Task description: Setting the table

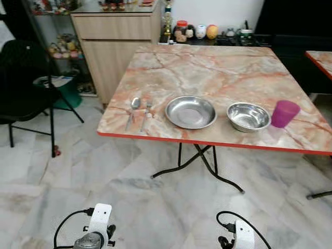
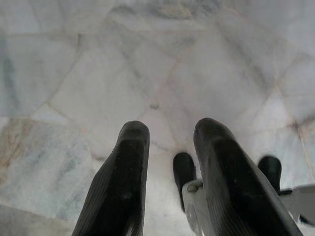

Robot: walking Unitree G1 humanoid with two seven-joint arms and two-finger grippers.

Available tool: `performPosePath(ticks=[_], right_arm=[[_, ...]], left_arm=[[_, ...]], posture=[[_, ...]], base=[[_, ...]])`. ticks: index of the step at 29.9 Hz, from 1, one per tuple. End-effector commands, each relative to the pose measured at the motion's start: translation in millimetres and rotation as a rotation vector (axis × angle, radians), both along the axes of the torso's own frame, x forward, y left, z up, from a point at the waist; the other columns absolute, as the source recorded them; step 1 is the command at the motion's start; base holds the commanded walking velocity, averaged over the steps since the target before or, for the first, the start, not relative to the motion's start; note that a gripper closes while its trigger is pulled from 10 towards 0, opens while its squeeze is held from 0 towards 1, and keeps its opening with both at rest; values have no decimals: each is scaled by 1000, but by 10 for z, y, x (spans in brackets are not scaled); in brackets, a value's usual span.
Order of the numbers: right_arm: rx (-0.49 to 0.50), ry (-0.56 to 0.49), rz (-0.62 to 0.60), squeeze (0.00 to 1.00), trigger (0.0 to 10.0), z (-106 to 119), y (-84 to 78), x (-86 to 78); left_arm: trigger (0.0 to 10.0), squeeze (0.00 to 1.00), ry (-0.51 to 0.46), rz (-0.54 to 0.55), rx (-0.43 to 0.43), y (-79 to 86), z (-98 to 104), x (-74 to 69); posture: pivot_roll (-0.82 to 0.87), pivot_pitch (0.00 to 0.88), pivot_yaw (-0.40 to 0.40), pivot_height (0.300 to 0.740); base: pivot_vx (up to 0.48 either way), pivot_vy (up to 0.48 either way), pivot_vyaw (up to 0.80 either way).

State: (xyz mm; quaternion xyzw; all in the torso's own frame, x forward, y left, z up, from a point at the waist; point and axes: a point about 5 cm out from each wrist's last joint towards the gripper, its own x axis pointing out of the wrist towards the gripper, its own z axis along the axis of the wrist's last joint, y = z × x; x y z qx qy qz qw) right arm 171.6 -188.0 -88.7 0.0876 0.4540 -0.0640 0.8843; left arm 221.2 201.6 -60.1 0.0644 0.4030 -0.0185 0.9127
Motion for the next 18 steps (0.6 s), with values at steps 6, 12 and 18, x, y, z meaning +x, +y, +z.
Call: performPosePath(ticks=[6,12,18], right_arm=[[0,5,5,0,10000,-8,17,-14],[5,-2,-9,0,10000,-4,12,-8],[2,0,-11,0,10000,-8,4,-18]], left_arm=[[10000,0,-18,4,-8,35,30,33],[10000,0,0,-14,-1,10,4,1],[10000,0,6,-17,-9,-2,-11,-20]], posture=[[80,0,-30,740],[80,0,-30,740],[75,0,-28,740]], base=[[0,0,0],[0,0,0],[0,0,0]])
